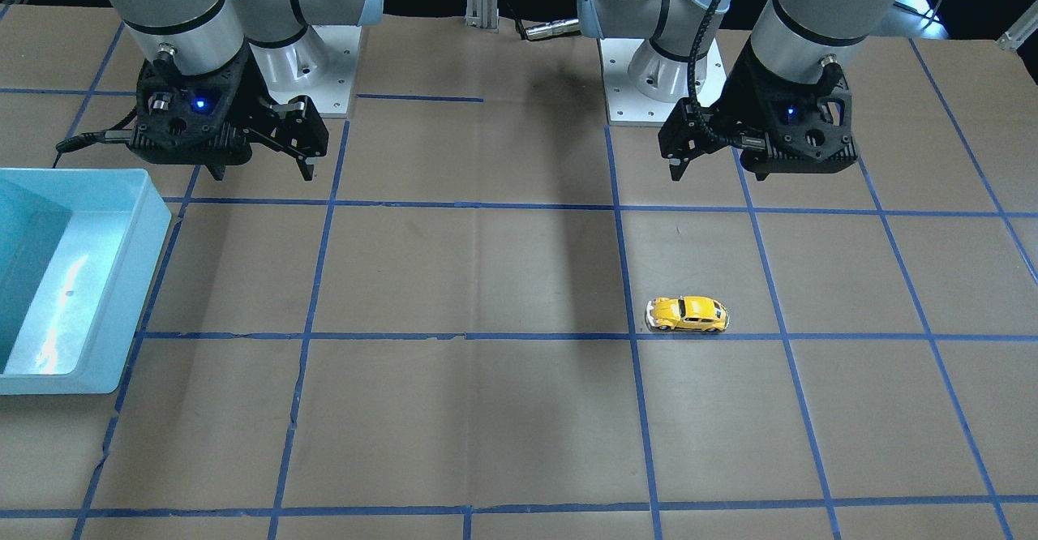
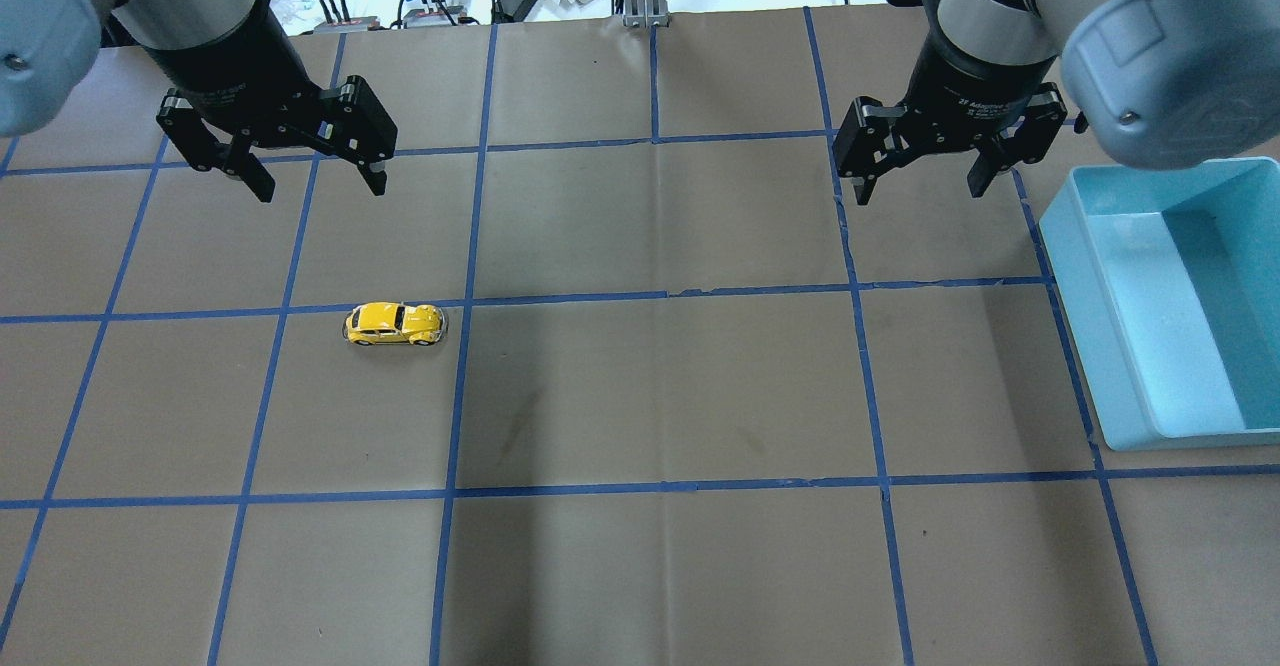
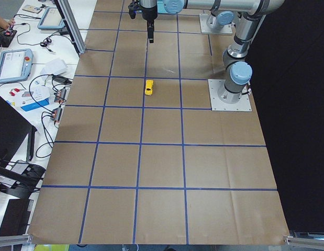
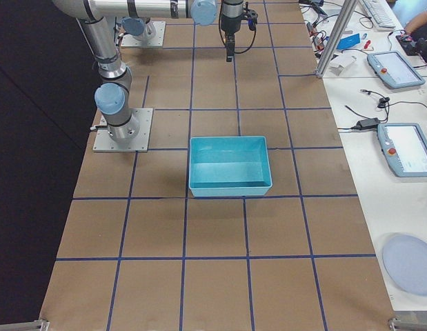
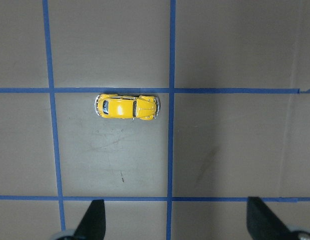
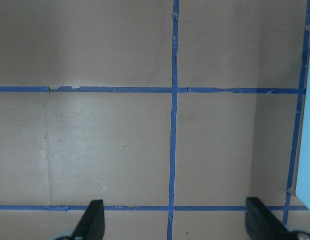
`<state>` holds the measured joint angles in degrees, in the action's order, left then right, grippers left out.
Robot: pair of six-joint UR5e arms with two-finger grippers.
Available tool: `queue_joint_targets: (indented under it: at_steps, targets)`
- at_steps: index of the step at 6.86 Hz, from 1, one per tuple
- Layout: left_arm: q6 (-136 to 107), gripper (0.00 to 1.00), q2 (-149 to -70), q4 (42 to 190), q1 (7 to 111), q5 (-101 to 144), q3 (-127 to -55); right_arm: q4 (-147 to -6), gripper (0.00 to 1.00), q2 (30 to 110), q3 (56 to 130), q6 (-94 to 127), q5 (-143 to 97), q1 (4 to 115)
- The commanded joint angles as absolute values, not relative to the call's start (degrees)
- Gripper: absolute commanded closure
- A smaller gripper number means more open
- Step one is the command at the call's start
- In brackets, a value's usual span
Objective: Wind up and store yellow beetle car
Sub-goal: 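Lower the left gripper down onto the yellow beetle car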
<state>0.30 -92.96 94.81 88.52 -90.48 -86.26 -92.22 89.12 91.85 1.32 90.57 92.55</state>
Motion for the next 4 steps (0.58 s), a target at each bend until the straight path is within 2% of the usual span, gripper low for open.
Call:
queue_joint_targets:
  at_steps: [1,4]
  targets:
    - [1.83,0.0,-94.56,94.31,88.51,-90.0,-88.06,-92.29,0.0,89.12,91.85,1.32,90.53,92.55]
    - [18.67,0.0,-97.12,87.58,88.07,-90.52,-93.22,-92.29,0.0,89.12,91.76,1.32,90.53,92.55]
